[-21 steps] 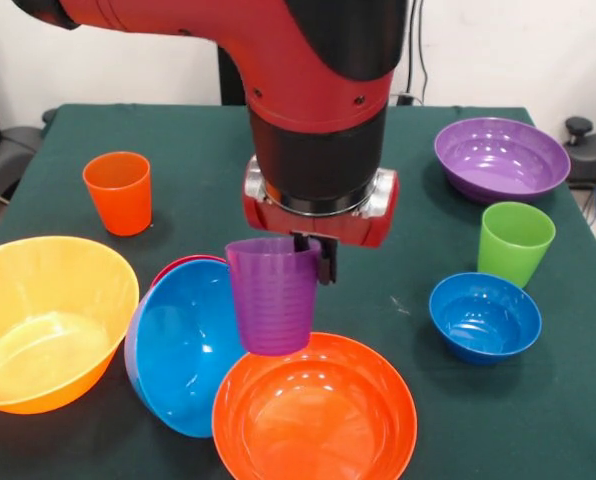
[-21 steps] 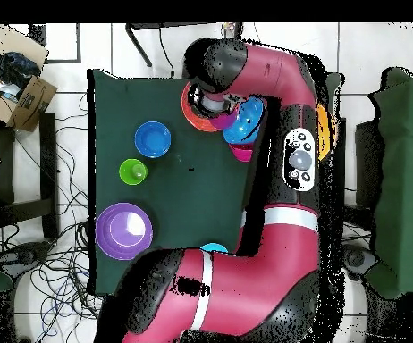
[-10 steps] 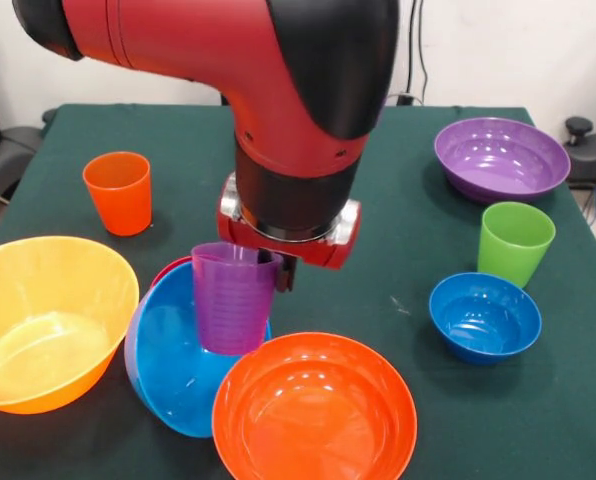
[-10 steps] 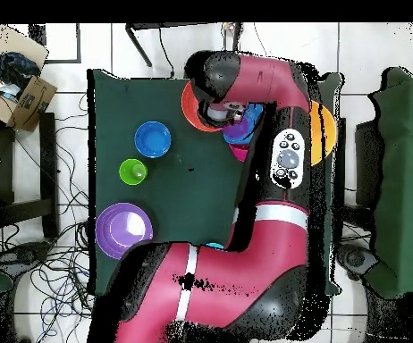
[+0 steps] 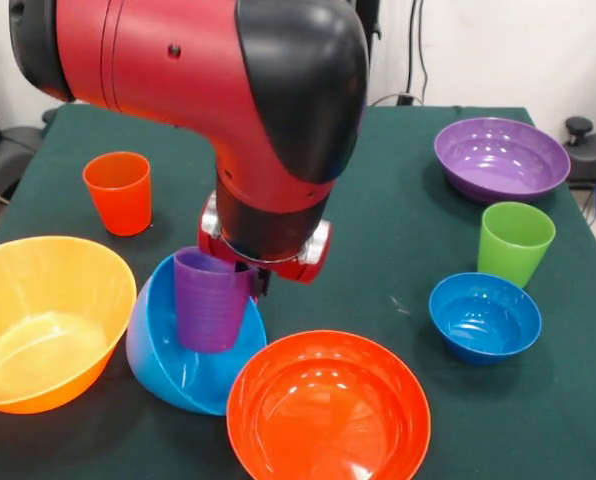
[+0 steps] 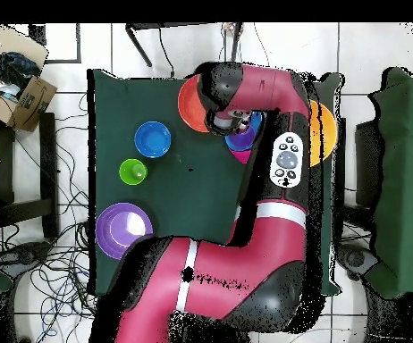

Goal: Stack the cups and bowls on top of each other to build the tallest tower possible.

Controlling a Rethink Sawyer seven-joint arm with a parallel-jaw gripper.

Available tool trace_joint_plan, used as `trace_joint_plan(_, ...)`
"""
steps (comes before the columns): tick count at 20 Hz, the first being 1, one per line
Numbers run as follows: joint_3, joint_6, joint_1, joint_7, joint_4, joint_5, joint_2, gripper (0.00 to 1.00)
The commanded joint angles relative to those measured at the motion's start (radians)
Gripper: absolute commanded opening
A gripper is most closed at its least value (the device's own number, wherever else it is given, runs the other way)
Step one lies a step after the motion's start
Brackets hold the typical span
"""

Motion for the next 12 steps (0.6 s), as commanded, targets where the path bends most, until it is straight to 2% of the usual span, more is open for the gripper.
trace_joint_plan(1,0.039,0.133,0.021,-0.004,-0.077,-0.033,0.070,0.00)
trace_joint_plan(5,0.030,0.152,0.036,0.027,-0.075,-0.015,0.053,0.00)
trace_joint_plan(7,0.038,0.116,0.036,0.040,-0.063,-0.006,0.060,0.00)
trace_joint_plan(12,0.035,0.101,0.049,0.066,0.012,0.016,0.009,0.00)
